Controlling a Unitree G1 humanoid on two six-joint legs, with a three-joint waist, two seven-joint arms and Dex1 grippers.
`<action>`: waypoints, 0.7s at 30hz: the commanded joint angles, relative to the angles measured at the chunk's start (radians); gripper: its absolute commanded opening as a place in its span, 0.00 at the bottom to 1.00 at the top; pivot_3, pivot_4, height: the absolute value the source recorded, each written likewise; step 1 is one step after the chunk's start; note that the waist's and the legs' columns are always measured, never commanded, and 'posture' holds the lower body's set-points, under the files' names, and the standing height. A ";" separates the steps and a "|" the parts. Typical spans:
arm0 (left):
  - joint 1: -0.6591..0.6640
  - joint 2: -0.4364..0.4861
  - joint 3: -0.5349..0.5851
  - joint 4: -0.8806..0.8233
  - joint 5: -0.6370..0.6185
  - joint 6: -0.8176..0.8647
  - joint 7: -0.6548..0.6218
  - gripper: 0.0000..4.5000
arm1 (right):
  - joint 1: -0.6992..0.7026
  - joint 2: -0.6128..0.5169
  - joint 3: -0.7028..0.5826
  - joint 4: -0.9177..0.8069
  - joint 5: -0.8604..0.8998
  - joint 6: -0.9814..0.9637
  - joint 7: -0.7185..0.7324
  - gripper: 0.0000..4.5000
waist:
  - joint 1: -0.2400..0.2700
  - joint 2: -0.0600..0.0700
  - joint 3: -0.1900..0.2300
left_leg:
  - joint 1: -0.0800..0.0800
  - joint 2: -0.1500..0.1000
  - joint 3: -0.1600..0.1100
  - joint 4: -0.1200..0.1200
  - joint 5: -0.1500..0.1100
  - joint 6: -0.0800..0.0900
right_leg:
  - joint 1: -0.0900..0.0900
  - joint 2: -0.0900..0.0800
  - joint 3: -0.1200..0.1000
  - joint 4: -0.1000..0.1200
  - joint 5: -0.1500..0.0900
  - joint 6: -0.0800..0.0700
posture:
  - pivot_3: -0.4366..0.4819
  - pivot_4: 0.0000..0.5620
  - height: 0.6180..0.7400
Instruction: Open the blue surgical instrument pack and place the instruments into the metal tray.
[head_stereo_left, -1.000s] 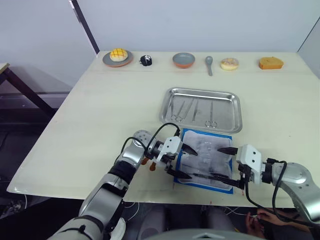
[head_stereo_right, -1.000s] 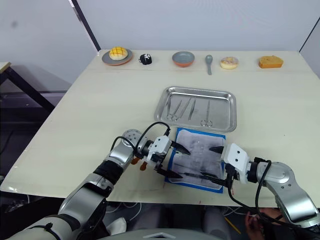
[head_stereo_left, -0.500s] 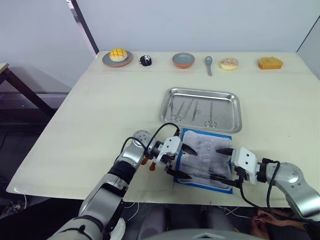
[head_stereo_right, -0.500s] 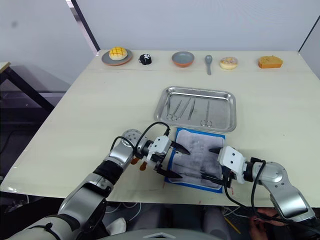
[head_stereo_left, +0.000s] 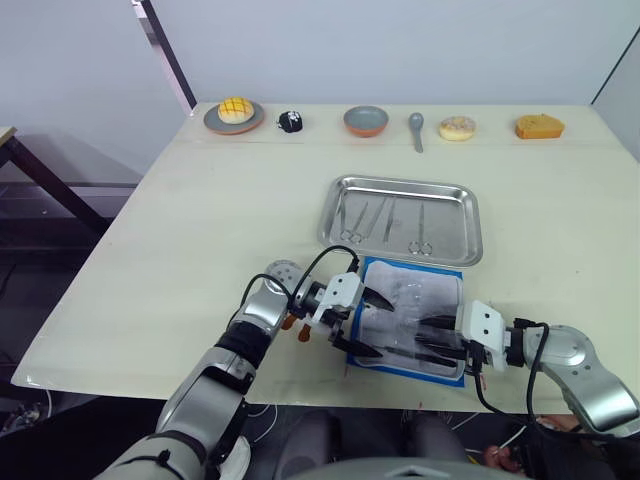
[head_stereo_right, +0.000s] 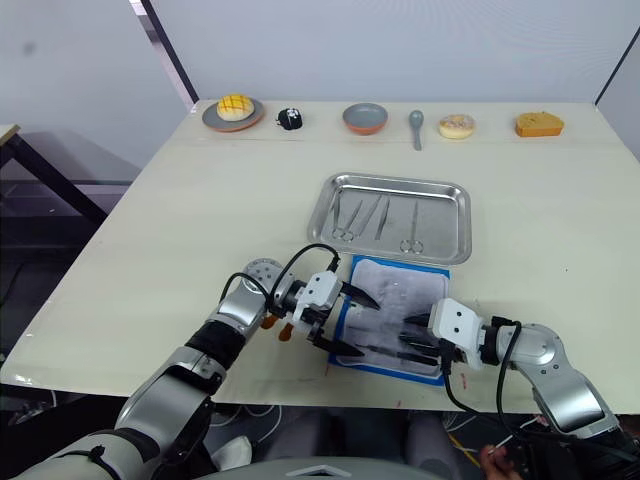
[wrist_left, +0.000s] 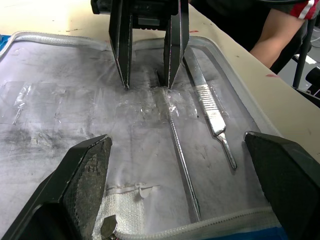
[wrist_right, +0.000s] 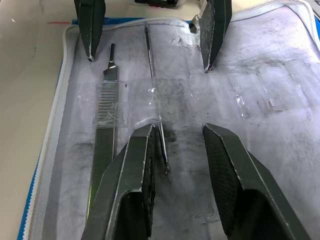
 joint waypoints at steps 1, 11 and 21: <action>0.065 0.022 -0.054 0.111 0.067 0.043 -0.005 1.00 | 0.009 -0.005 0.030 0.042 -0.022 0.017 0.013 0.26 | 0.000 0.000 0.000 | 0.000 0.000 0.000 0.000 0.000 0.000 | 0.000 0.000 0.000 0.000 0.000 0.000 | 0.48 0.27 0.94; 0.065 0.018 -0.054 0.117 0.067 0.040 -0.002 1.00 | 0.022 -0.025 0.024 -0.008 0.004 0.041 0.035 0.02 | 0.000 -0.001 0.000 | 0.000 0.000 0.000 0.000 0.000 0.000 | 0.000 -0.001 0.000 0.000 0.000 0.000 | 0.48 0.27 0.94; 0.063 0.013 -0.054 0.123 0.068 0.037 0.001 1.00 | -0.022 -0.102 0.017 -0.158 0.010 0.181 0.052 0.02 | 0.001 0.000 0.000 | -0.001 0.000 0.000 0.000 0.000 0.000 | 0.000 -0.002 0.002 0.000 0.000 0.000 | 0.48 0.27 0.94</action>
